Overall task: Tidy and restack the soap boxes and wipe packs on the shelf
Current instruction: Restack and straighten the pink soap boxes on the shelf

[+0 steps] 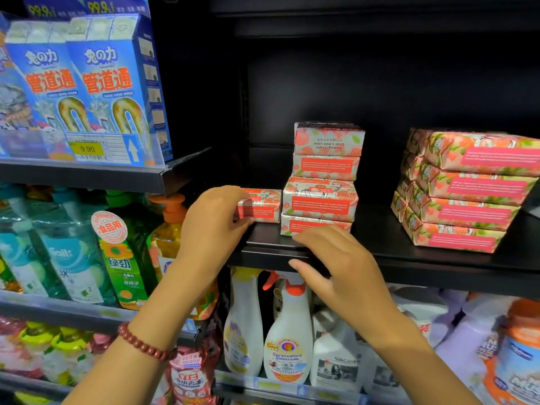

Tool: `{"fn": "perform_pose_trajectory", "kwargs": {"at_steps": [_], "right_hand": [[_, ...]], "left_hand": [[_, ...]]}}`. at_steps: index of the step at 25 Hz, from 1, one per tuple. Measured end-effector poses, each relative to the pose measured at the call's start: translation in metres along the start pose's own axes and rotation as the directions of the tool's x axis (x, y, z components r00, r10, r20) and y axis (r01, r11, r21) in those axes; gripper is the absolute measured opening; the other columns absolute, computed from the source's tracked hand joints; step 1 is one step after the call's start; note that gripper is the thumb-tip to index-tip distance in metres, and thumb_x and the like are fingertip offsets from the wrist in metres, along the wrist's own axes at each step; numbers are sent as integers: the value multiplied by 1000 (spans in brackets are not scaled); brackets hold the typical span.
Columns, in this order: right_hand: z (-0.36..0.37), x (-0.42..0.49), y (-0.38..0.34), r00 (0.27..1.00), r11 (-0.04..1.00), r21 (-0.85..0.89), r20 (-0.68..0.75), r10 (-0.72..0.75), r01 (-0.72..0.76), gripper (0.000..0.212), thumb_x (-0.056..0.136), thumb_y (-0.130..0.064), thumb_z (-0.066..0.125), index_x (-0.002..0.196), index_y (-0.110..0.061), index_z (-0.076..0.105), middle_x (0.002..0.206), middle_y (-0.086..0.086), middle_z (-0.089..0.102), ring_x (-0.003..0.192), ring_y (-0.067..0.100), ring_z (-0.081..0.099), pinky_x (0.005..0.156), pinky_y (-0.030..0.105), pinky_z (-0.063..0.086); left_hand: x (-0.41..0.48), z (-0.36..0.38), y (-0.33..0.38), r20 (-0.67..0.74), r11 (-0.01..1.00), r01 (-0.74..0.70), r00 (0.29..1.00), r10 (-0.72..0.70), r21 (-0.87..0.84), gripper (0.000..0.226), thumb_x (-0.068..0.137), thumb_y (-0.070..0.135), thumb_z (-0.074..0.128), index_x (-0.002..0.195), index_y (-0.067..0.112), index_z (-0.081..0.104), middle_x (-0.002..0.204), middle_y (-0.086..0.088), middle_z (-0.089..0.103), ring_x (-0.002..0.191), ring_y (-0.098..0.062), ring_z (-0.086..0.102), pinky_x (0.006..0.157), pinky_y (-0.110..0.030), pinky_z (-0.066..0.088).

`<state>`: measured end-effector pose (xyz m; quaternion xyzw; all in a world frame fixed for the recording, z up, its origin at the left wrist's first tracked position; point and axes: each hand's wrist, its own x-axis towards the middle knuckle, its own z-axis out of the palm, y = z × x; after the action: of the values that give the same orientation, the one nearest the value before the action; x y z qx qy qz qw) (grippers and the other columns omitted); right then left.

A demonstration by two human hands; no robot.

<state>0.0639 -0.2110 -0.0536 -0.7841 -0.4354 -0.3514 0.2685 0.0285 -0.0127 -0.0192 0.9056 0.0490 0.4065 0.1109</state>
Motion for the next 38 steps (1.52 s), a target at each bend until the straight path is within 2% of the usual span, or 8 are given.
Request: {"fn": "perform_pose_trajectory", "kwargs": {"at_steps": [3, 6, 10, 17, 21, 26, 33, 38], "right_hand": [[-13, 10, 8, 972, 1000, 11, -235, 23, -21, 34, 85, -23, 65, 113, -4, 63, 113, 6, 63, 111, 18, 53, 99, 25, 41], [-24, 26, 22, 987, 991, -51, -109, 115, -121, 53, 83, -32, 65, 127, -5, 53, 129, 8, 56, 123, 20, 47, 104, 27, 36], [-24, 33, 33, 982, 983, -95, 91, 163, -154, 64, 76, -27, 75, 132, -10, 48, 134, 6, 51, 127, 20, 42, 103, 25, 28], [-24, 26, 29, 990, 996, -78, -139, 24, -35, 43, 74, -1, 72, 116, -3, 59, 116, 11, 61, 111, 27, 53, 94, 34, 45], [-31, 22, 26, 945, 996, -59, -316, -81, 66, 35, 77, 5, 62, 112, 5, 61, 114, 16, 62, 114, 27, 53, 103, 29, 39], [-35, 28, 16, 878, 949, -156, -361, -314, 275, 25, 82, 4, 61, 107, 9, 63, 115, 21, 61, 116, 32, 54, 101, 40, 44], [-53, 31, 12, 986, 940, 311, -36, 163, -143, 73, 75, -46, 70, 136, -16, 44, 134, -11, 49, 124, -1, 44, 100, 17, 39], [-67, 39, 16, 953, 761, 580, 105, 284, -291, 64, 69, -36, 71, 128, -30, 48, 116, -25, 57, 107, -6, 56, 85, 15, 50]], "left_hand": [[-13, 0, 9, -90, 984, -80, 994, 66, -161, 28, 79, 21, 75, 105, 12, 69, 106, -3, 70, 101, -22, 63, 87, -33, 48], [-20, 7, 19, 16, 933, -21, 999, 29, -359, 13, 82, 26, 71, 93, 18, 74, 91, 6, 73, 87, -10, 66, 75, -35, 56], [-29, 15, 20, 24, 971, -105, 993, 112, -214, 30, 85, 43, 51, 84, 23, 74, 82, 11, 72, 79, -8, 65, 61, -25, 50], [-31, 16, 16, -55, 956, -152, 988, 143, -251, 40, 86, 54, 45, 83, 25, 74, 81, 15, 71, 78, -2, 64, 61, -18, 47], [-17, 4, 24, -68, 680, 53, 986, -149, -731, 44, 85, 58, 45, 71, 28, 74, 68, 8, 72, 67, -3, 68, 59, -17, 50], [0, -18, 41, 410, 378, 403, 910, -66, -833, 35, 67, 67, 60, 80, 37, 73, 81, 0, 74, 74, -15, 72, 53, -16, 51], [-10, -9, 44, 112, 458, 141, 990, -91, -878, 28, 76, 38, 73, 94, 16, 72, 91, 4, 74, 85, -10, 70, 66, -18, 54], [-9, -8, 48, 93, 454, 56, 994, 59, -889, 35, 82, 26, 66, 116, 20, 61, 111, 8, 69, 102, -8, 66, 75, -20, 55]]}}
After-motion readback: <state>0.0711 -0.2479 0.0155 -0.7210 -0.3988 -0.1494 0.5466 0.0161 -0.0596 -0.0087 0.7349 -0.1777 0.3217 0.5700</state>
